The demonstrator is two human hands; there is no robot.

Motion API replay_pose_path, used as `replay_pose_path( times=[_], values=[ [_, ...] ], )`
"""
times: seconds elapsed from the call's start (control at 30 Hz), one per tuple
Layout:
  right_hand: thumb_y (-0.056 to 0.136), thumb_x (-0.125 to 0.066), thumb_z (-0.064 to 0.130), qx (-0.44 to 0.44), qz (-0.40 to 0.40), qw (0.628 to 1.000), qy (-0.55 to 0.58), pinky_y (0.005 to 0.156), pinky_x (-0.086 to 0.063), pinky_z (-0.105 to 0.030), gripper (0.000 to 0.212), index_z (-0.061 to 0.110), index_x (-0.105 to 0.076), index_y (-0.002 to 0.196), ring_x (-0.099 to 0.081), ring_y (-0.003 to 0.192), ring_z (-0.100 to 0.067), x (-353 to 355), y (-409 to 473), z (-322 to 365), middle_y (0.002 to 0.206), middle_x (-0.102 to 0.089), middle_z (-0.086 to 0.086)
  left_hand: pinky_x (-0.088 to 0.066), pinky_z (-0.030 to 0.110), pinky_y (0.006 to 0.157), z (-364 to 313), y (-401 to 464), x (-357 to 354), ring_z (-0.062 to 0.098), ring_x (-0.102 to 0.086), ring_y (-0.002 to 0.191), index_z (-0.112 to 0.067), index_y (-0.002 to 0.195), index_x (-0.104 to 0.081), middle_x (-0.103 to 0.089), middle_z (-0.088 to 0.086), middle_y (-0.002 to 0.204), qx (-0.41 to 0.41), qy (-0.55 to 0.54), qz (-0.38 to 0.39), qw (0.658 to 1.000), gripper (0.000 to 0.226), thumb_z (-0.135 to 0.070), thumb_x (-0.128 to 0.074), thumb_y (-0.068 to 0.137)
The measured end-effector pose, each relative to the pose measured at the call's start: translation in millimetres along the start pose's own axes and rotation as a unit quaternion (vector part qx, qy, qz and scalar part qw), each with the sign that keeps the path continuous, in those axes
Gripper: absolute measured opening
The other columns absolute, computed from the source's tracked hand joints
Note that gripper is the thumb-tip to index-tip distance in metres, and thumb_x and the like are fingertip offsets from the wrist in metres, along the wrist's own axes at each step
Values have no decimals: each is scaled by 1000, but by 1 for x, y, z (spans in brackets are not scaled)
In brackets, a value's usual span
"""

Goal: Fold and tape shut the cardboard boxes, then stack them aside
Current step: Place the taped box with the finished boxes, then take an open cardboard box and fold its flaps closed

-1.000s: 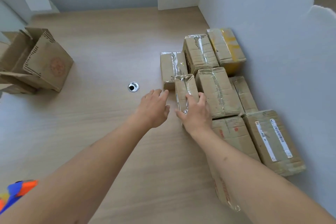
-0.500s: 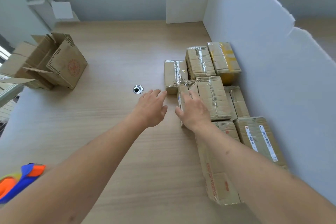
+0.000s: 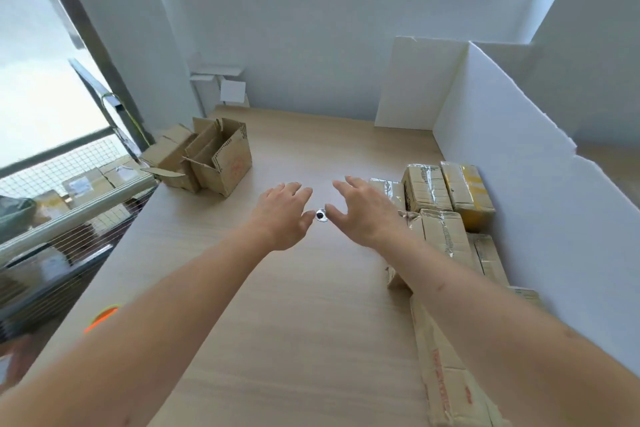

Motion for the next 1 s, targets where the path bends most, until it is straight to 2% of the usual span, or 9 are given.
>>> replay_pose_path(
  times=[0.13,0.33,0.57,0.73,0.87,1.0],
  values=[
    [100,-49,53,20,3,1000,-15,113,-35,-41,60,22,-46,151,-39,144,-26,-5,15,71,158,-41,-7,-28,44,115,56,-28,31,29,-37,143,-16,153,-38,-40,8,157,7,15,-26,1000,55,-44,-42,106],
    [99,-48,52,23,-19,999,-11,96,-48,-41,54,23,-50,145,-54,122,-26,-23,39,189,137,-56,0,-31,46,117,169,-56,59,30,-39,141,-16,154,-37,-41,8,156,2,21,-34,999,57,-45,-42,105],
    [99,-51,50,7,-12,1000,2,101,-48,-43,50,24,-52,143,-52,128,-26,-50,75,295,141,-55,1,-32,48,118,280,-69,87,32,-40,141,-18,155,-37,-42,9,155,-12,38,-23,999,58,-44,-45,104],
    [100,-51,47,5,7,1000,-10,102,-47,-42,49,24,-52,143,-52,127,-25,-71,105,325,138,-55,0,-30,49,119,332,-56,86,33,-36,144,-17,155,-37,-38,10,158,-7,21,-18,1000,57,-42,-46,104],
    [100,-49,46,-7,28,999,-12,100,-48,-43,48,23,-53,141,-53,126,-27,-97,134,325,138,-55,-1,-34,48,117,356,-33,65,32,-41,140,-16,151,-42,-43,10,154,-5,8,-4,1000,55,-42,-47,103],
    [101,-49,46,-11,48,999,-5,100,-48,-43,46,22,-54,140,-54,125,-28,-129,166,317,138,-55,-2,-32,49,118,374,-6,38,32,-37,143,-17,154,-37,-38,10,159,9,1,17,1000,58,-43,-47,103]
  ],
)
Point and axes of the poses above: each hand's wrist, its own y-axis towards the middle knuckle, its own x-axis out of the back of the hand, z = x × y, the point moved 9 cm from there along y, towards the middle knuckle
